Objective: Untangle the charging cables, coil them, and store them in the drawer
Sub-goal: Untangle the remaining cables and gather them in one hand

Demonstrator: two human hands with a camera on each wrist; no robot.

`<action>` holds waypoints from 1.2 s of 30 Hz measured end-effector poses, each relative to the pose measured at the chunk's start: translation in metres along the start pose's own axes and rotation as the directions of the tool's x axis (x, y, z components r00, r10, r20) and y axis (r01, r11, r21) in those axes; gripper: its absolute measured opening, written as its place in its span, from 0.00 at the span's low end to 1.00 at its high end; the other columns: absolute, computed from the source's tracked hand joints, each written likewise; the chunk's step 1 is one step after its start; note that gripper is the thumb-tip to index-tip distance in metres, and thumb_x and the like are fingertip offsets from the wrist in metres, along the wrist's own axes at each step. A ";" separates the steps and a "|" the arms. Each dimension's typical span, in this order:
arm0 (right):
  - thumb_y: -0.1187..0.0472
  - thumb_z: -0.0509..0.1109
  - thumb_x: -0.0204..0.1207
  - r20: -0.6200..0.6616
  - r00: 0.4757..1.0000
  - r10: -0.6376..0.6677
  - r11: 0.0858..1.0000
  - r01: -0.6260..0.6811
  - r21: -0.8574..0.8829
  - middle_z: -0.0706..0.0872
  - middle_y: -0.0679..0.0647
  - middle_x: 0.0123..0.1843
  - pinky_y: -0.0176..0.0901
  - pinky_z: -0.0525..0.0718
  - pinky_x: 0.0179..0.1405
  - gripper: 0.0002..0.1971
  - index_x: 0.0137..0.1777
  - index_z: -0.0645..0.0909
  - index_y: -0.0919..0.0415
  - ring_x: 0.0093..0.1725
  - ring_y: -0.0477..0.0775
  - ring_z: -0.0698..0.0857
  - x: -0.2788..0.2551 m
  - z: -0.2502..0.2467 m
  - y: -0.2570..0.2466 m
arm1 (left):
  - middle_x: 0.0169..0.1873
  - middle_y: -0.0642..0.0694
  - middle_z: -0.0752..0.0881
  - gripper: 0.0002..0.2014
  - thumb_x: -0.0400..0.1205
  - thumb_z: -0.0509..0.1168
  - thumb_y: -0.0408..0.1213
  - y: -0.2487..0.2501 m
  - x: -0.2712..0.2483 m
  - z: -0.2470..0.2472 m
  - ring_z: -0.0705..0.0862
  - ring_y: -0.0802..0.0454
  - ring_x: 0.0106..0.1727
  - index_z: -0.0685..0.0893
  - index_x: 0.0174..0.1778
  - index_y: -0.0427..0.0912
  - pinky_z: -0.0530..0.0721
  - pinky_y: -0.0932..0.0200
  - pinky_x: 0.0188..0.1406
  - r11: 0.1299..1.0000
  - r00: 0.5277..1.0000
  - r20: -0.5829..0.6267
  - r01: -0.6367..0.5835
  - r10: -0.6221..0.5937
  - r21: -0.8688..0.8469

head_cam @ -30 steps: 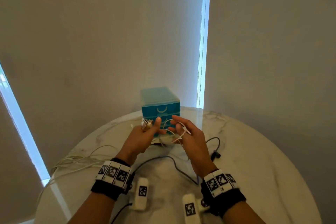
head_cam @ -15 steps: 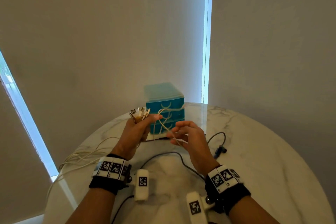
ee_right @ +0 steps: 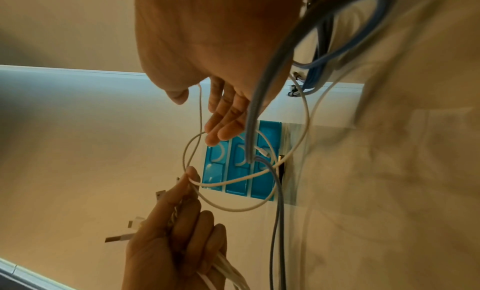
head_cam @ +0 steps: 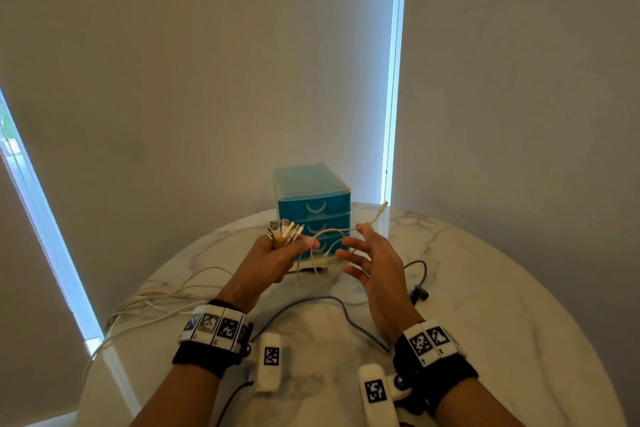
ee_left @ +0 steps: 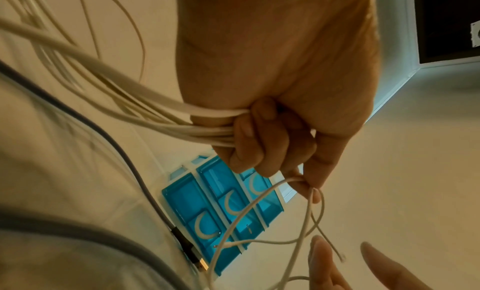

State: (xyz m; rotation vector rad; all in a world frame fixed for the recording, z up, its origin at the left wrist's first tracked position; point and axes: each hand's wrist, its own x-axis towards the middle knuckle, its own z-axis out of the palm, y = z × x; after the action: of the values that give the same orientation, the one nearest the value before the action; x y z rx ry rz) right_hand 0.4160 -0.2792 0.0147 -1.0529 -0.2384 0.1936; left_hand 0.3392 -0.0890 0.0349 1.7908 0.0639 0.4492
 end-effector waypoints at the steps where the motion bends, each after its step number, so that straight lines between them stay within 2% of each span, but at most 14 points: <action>1: 0.45 0.69 0.91 -0.008 1.000 -0.008 1.000 0.008 0.004 0.97 0.56 0.56 0.51 0.93 0.53 0.16 0.70 0.86 0.53 0.53 0.56 0.97 0.001 -0.001 0.001 | 0.25 0.56 0.76 0.10 0.90 0.70 0.45 0.001 -0.001 0.001 0.68 0.59 0.26 0.96 0.55 0.46 0.66 0.63 0.25 1.000 1.000 0.013 0.003 -0.004 0.028; 7: 0.47 0.70 0.90 -0.008 0.998 -0.059 0.995 0.058 -0.084 0.97 0.49 0.58 0.45 0.91 0.49 0.14 0.69 0.88 0.50 0.57 0.51 0.96 0.001 -0.006 0.002 | 0.27 0.58 0.82 0.09 0.90 0.71 0.46 0.003 -0.001 0.001 0.73 0.62 0.27 0.96 0.55 0.50 0.69 0.64 0.25 0.994 1.000 0.028 -0.006 0.003 0.108; 11: 0.43 0.66 0.92 0.163 0.981 -0.106 0.926 0.157 -0.342 0.94 0.43 0.64 0.47 0.94 0.52 0.15 0.69 0.89 0.45 0.61 0.47 0.94 0.004 -0.008 0.001 | 0.27 0.59 0.82 0.11 0.91 0.70 0.46 0.002 -0.002 -0.003 0.71 0.62 0.27 0.94 0.60 0.46 0.68 0.66 0.25 0.998 0.999 0.046 -0.026 0.024 0.051; 15: 0.48 0.73 0.89 0.338 0.941 -0.024 0.801 0.220 -0.557 0.97 0.46 0.54 0.38 0.89 0.42 0.11 0.62 0.89 0.53 0.51 0.47 0.94 0.001 -0.011 0.000 | 0.24 0.55 0.74 0.11 0.91 0.69 0.46 -0.003 0.004 -0.008 0.67 0.58 0.26 0.96 0.56 0.47 0.65 0.61 0.24 0.999 0.987 -0.159 -0.027 0.022 -0.032; 17: 0.50 0.76 0.87 0.378 0.925 -0.030 0.758 0.267 -0.595 0.97 0.47 0.51 0.36 0.87 0.43 0.09 0.61 0.89 0.53 0.49 0.47 0.93 0.000 -0.013 -0.001 | 0.24 0.56 0.73 0.10 0.91 0.69 0.46 -0.006 0.007 -0.011 0.68 0.59 0.25 0.96 0.56 0.48 0.66 0.60 0.26 0.999 0.967 -0.254 -0.025 0.013 -0.044; 18: 0.51 0.78 0.86 0.367 0.930 -0.029 0.771 0.254 -0.584 0.97 0.48 0.51 0.35 0.86 0.43 0.10 0.63 0.88 0.53 0.48 0.46 0.93 0.000 -0.012 -0.003 | 0.23 0.56 0.73 0.10 0.91 0.70 0.46 -0.007 0.008 -0.012 0.68 0.60 0.25 0.96 0.56 0.48 0.67 0.59 0.27 0.999 0.960 -0.280 -0.025 0.011 -0.047; 20: 0.57 0.80 0.84 0.327 0.945 -0.010 0.882 0.162 -0.443 0.97 0.51 0.51 0.34 0.82 0.41 0.14 0.65 0.84 0.57 0.45 0.47 0.90 -0.001 -0.009 -0.009 | 0.22 0.59 0.74 0.09 0.90 0.71 0.45 -0.006 0.008 -0.013 0.69 0.61 0.24 0.96 0.55 0.48 0.68 0.58 0.28 0.999 0.952 -0.307 -0.016 0.002 -0.044; 22: 0.60 0.80 0.81 0.326 0.945 -0.009 0.993 0.046 -0.106 0.94 0.55 0.52 0.41 0.81 0.47 0.15 0.64 0.83 0.59 0.50 0.52 0.86 0.001 -0.009 -0.016 | 0.21 0.60 0.77 0.09 0.90 0.71 0.44 -0.007 0.009 -0.013 0.71 0.62 0.24 0.96 0.54 0.48 0.69 0.57 0.29 1.000 0.956 -0.293 0.016 -0.017 -0.007; 25: 0.60 0.68 0.89 0.371 0.928 -0.039 0.933 -0.099 0.346 0.91 0.55 0.67 0.52 0.79 0.64 0.13 0.71 0.86 0.56 0.66 0.55 0.87 0.000 -0.018 -0.032 | 0.22 0.58 0.76 0.10 0.90 0.70 0.47 -0.012 0.009 -0.014 0.72 0.58 0.27 0.97 0.52 0.51 0.69 0.58 0.28 0.996 0.974 -0.221 0.065 -0.049 0.064; 27: 0.57 0.60 0.92 0.405 0.914 -0.035 0.913 -0.135 0.384 0.87 0.54 0.80 0.55 0.74 0.74 0.21 0.83 0.80 0.55 0.76 0.55 0.84 -0.003 -0.022 -0.041 | 0.22 0.57 0.75 0.11 0.91 0.69 0.49 -0.014 0.008 -0.015 0.70 0.58 0.27 0.97 0.52 0.53 0.69 0.59 0.27 0.994 0.983 -0.170 0.078 -0.064 0.082; 29: 0.55 0.59 0.94 0.349 0.937 -0.024 0.958 -0.078 0.275 0.87 0.49 0.80 0.55 0.74 0.77 0.22 0.85 0.78 0.52 0.80 0.54 0.82 -0.003 -0.020 -0.040 | 0.21 0.58 0.75 0.12 0.91 0.68 0.49 -0.014 0.007 -0.015 0.70 0.60 0.26 0.97 0.53 0.53 0.69 0.60 0.27 0.991 0.987 -0.146 0.078 -0.062 0.107; 31: 0.53 0.61 0.95 0.220 0.975 -0.037 0.994 0.014 0.107 0.91 0.46 0.74 0.51 0.80 0.71 0.18 0.80 0.82 0.49 0.77 0.55 0.85 0.000 -0.016 -0.030 | 0.22 0.58 0.76 0.11 0.91 0.68 0.48 -0.013 0.007 -0.016 0.70 0.60 0.26 0.97 0.52 0.54 0.69 0.60 0.27 0.990 0.991 -0.122 0.065 -0.050 0.122; 33: 0.51 0.63 0.95 0.107 0.993 -0.052 0.998 0.047 0.044 0.94 0.44 0.68 0.47 0.83 0.61 0.15 0.75 0.86 0.46 0.70 0.54 0.87 0.005 -0.016 -0.021 | 0.25 0.56 0.78 0.11 0.91 0.70 0.49 -0.013 0.006 -0.015 0.71 0.60 0.26 0.98 0.50 0.56 0.69 0.61 0.26 0.987 0.995 -0.089 0.060 -0.047 0.148; 36: 0.51 0.66 0.93 0.041 0.999 -0.014 0.962 0.002 0.274 0.93 0.43 0.68 0.44 0.84 0.59 0.14 0.72 0.88 0.46 0.70 0.50 0.85 0.010 -0.021 -0.017 | 0.32 0.61 0.90 0.10 0.89 0.72 0.49 -0.006 0.002 -0.011 0.81 0.66 0.29 0.98 0.51 0.54 0.73 0.68 0.24 0.968 0.997 -0.015 0.077 -0.076 0.238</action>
State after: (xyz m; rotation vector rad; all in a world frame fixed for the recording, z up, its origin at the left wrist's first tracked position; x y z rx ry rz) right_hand 0.4320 -0.3024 0.0210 -0.7728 -0.2473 0.2348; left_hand 0.3385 -0.0767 0.0324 2.0160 0.1975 0.4043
